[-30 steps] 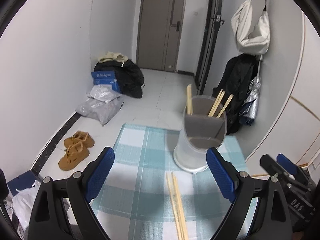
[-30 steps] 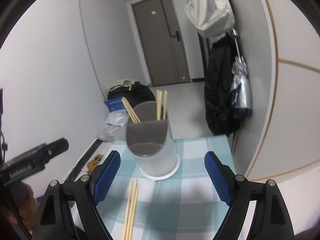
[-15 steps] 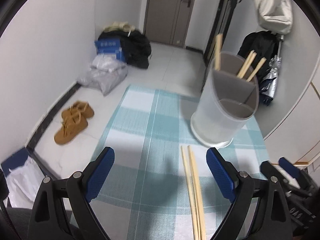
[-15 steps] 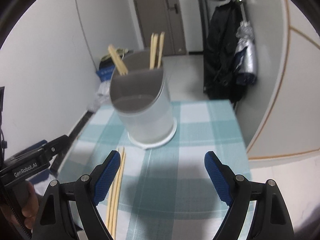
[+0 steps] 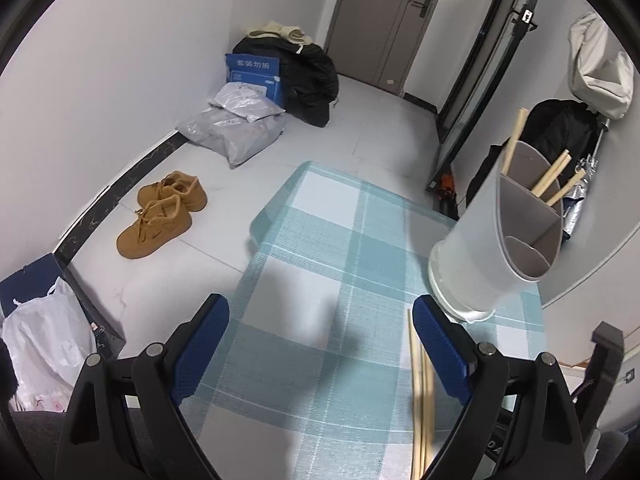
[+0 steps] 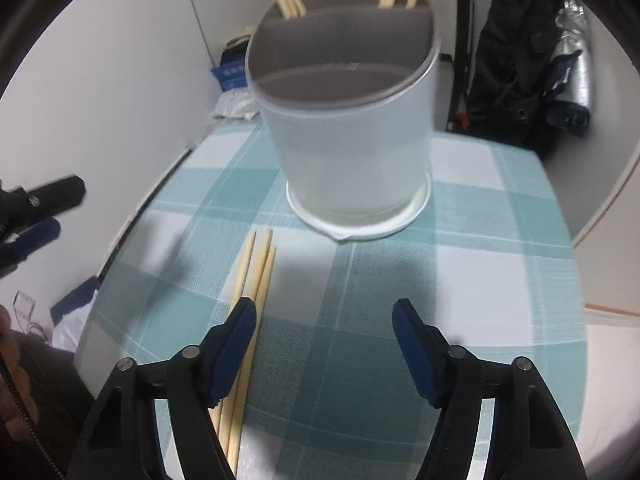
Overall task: Organize utensils
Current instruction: 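Move both open grippers toward the remaining chopsticks on the cloth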
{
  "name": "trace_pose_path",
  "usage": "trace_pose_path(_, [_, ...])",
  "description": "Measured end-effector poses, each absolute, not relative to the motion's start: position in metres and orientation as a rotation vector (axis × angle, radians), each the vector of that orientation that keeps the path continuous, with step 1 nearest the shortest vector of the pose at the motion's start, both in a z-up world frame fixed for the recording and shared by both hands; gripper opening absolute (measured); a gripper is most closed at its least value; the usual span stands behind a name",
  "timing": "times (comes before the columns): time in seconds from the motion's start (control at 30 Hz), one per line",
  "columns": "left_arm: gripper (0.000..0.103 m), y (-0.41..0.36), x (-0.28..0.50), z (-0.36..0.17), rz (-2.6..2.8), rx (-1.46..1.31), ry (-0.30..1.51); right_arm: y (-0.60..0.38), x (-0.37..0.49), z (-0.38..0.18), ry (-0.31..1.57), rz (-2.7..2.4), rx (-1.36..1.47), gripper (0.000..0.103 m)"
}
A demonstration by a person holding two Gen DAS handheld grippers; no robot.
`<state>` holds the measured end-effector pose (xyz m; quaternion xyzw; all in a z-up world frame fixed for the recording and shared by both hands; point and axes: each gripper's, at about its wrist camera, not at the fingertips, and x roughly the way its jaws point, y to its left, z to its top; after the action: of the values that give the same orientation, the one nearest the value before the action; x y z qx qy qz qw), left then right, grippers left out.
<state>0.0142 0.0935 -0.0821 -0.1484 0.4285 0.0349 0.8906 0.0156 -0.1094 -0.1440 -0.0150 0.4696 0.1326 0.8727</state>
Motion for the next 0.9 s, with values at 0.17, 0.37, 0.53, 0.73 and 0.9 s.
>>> trace_pose_path(0.17, [0.09,0.092,0.015,-0.084,0.079,-0.315,0.903,-0.101,0.02,-0.155,1.033,0.285,-0.045,0.057])
trace_pose_path(0.37, [0.09,0.098,0.022,-0.092,0.074,-0.335,0.949,-0.095,0.018,-0.154,1.041,0.289,-0.083,0.054])
trace_pose_path(0.53, [0.09,0.104,0.024,-0.095,0.078,-0.365,0.967,-0.083,0.017,-0.155,1.031,0.298,-0.147,0.054])
trace_pose_path(0.73, [0.09,0.105,0.022,-0.092,0.089,-0.363,0.949,-0.071,0.023,-0.154,1.043,0.3,-0.193,0.053])
trace_pose_path(0.9, [0.09,0.111,0.023,-0.094,0.1,-0.386,0.957,-0.066,0.031,-0.153,1.066,0.323,-0.192,0.037])
